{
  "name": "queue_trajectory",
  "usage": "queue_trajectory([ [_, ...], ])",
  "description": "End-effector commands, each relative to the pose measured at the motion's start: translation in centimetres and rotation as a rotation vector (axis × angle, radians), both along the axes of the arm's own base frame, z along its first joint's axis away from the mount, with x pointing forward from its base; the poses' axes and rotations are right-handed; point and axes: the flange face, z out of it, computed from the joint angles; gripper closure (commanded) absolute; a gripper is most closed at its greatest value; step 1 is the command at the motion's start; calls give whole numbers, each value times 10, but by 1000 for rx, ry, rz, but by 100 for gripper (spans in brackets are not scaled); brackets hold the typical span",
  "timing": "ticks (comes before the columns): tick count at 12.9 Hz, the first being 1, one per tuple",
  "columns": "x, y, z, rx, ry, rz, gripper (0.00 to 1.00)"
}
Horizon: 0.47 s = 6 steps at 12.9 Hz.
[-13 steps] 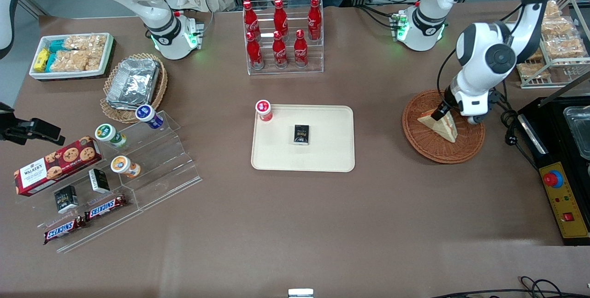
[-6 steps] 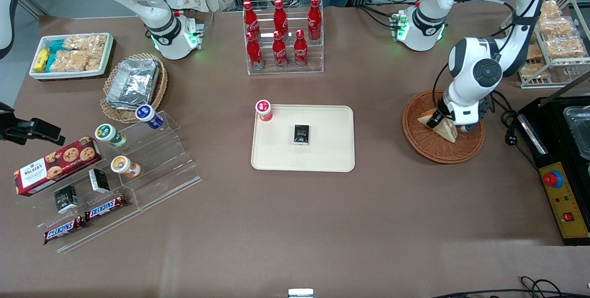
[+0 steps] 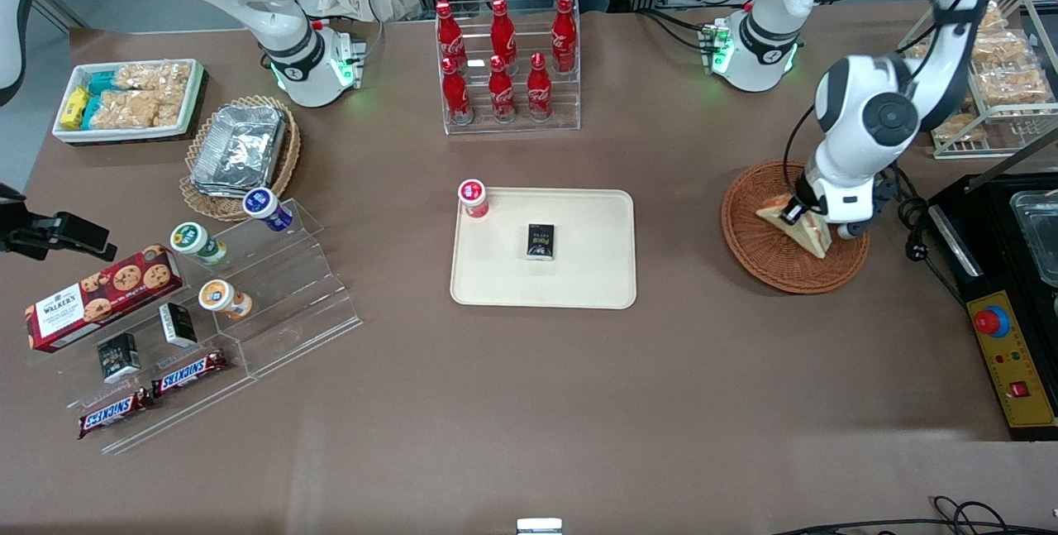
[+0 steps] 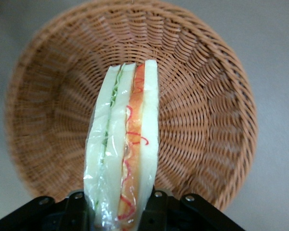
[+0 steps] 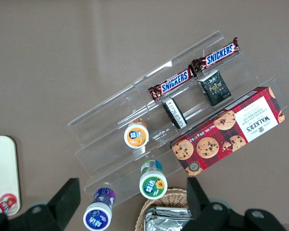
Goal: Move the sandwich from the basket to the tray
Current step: 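Lift the sandwich and carry it with the left gripper over the white tray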
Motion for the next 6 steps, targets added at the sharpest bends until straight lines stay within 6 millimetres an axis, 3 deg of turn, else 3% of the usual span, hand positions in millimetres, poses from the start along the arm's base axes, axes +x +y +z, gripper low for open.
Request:
queue_trajectory([
  [1, 8, -43, 87, 43, 10, -138, 100],
  [3, 22, -94, 144, 21, 29, -263, 100],
  [4, 24, -121, 158, -30, 38, -323, 100],
  [6, 21, -174, 160, -122, -40, -509, 100],
])
